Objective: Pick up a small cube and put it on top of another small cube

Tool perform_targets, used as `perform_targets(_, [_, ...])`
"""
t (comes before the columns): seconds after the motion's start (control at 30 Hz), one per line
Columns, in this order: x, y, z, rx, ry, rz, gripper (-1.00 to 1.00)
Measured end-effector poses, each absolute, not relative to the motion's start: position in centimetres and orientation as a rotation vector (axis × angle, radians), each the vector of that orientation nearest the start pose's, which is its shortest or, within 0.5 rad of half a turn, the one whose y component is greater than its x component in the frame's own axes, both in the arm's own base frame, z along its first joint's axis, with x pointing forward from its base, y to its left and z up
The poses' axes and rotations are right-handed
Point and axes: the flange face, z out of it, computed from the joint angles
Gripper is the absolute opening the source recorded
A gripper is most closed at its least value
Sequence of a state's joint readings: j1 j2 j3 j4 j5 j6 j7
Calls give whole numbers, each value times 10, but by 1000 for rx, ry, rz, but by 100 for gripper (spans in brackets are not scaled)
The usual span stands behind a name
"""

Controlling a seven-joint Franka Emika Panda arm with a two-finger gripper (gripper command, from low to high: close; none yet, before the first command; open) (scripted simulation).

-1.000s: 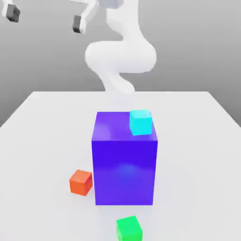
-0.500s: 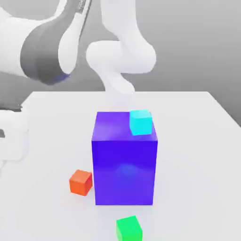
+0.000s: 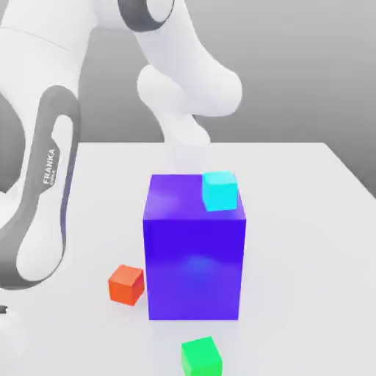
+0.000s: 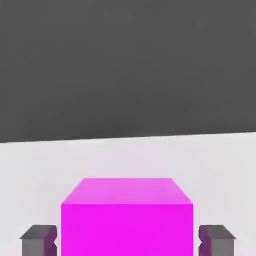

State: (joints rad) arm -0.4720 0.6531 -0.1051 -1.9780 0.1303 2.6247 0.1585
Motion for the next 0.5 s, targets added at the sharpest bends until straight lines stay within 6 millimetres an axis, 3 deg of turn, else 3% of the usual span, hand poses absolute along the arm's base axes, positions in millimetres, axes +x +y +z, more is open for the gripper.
perform_targets(0.1, [505,-333,133,-2875,1263,1,-100])
perform_targets(0.2, [505,-333,173,-2875,1263,1,-100])
perform_targets(0.27, [521,-321,186,-2894,1228,-9,-100])
perform_targets(0.5, [546,-270,165,-2912,1292,141,-100])
